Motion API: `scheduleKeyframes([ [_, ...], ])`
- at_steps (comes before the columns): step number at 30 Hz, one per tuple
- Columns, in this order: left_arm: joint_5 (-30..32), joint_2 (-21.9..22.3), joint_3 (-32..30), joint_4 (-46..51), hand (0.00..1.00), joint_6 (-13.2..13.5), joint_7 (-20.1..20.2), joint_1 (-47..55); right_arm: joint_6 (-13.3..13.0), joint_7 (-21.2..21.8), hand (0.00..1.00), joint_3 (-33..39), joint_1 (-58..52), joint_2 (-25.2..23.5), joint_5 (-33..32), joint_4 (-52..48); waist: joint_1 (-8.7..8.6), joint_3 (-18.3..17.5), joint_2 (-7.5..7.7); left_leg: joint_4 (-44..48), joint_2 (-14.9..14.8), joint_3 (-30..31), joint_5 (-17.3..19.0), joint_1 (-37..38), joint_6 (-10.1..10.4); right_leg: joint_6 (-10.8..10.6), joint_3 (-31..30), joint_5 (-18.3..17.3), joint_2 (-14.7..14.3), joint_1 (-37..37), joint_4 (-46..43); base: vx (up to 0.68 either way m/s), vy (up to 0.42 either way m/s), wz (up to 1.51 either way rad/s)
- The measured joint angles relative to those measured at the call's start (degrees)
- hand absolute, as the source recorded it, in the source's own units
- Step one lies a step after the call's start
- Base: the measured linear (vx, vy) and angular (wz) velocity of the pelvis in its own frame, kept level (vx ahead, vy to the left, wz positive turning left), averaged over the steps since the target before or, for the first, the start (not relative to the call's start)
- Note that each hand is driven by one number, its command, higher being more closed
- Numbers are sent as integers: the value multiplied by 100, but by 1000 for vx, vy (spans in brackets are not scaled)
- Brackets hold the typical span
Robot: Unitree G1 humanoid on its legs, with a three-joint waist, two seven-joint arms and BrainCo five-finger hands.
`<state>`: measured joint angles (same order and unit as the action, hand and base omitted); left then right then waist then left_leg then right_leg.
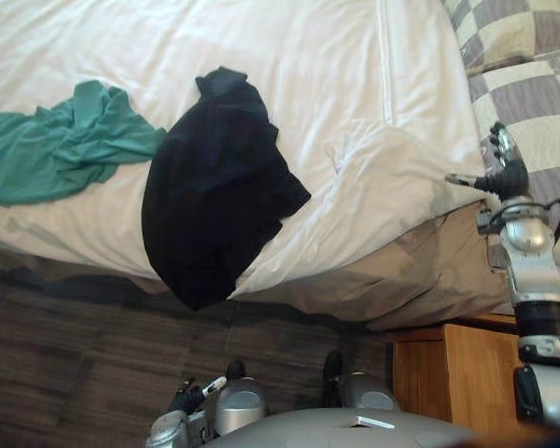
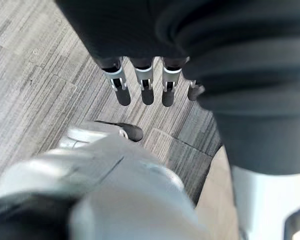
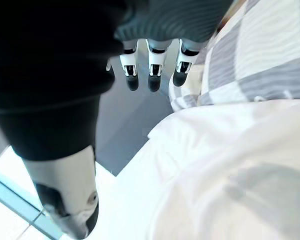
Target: Tidy the bed and pick cloth on bed and put in laundry
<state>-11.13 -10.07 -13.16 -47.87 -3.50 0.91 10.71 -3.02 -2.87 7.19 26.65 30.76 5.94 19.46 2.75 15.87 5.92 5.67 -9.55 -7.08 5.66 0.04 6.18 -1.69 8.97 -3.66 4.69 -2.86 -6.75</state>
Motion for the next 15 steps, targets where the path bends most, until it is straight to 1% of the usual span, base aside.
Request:
scheduleKeyframes([
  [2,-7,-148,-127,203,0,-15,0,-248,156,-5,0,-182,462,25,-7,99,112,261,94,263,-83,146,49,-294,24,38,65,92,-80,-67,63,-20,-44,18],
  [3,-10,-169,-132,221,0,-16,0,-289,162,-7,0,-193,513,36,-8,115,117,298,101,289,-92,165,50,-325,26,38,86,98,-86,-68,71,-17,-42,29],
  [4,-12,-222,-163,295,0,-41,3,-442,209,-11,0,-252,721,113,-11,190,152,454,132,353,-122,242,62,-418,42,48,121,117,-117,-76,87,-15,-26,26],
  [6,-15,-288,-184,437,0,-89,9,-586,267,-16,0,-326,1007,208,-14,222,183,613,184,467,-143,376,71,-642,52,60,128,143,-145,-165,98,-13,-14,32],
  [7,-31,-303,-237,442,0,-99,21,-678,272,-20,0,-326,1176,212,-14,223,216,666,225,542,-153,443,75,-806,55,65,125,174,-162,-284,104,15,2,25],
  [8,-54,-305,-252,443,0,-111,24,-741,276,-22,0,-326,1257,236,-14,222,248,740,234,586,-156,470,75,-853,55,70,122,203,-167,-296,118,14,14,19],
  [9,-69,-307,-256,453,0,-126,40,-861,322,-22,0,-342,1381,336,-12,234,300,885,245,673,-160,508,75,-951,55,81,113,269,-176,-301,183,-18,28,19],
  [10,-70,-313,-280,507,0,-129,40,-925,391,-30,0,-342,1464,409,-12,236,345,958,275,737,-159,540,87,-1081,36,68,115,309,-183,-342,243,-35,33,19],
  [11,-72,-326,-294,548,0,-132,39,-945,415,-43,0,-342,1511,427,-11,236,359,993,297,774,-159,580,96,-1156,31,61,118,330,-188,-384,253,-33,37,21],
  [13,-83,-413,-347,610,0,-143,32,-1083,583,-130,0,-343,1648,456,-6,239,388,1083,357,954,-167,727,124,-1475,20,53,120,443,-219,-535,290,-41,46,24],
  [14,-84,-426,-382,610,0,-153,28,-1144,631,-140,0,-343,1648,495,-6,246,413,1086,361,1009,-167,770,132,-1571,17,53,120,467,-225,-587,289,-59,57,23],
  [15,-107,-460,-407,611,0,-194,-2,-1256,745,-139,0,-347,1677,582,-5,310,467,1089,364,1118,-168,818,142,-1746,1,46,120,512,-229,-687,287,-63,60,19],
])
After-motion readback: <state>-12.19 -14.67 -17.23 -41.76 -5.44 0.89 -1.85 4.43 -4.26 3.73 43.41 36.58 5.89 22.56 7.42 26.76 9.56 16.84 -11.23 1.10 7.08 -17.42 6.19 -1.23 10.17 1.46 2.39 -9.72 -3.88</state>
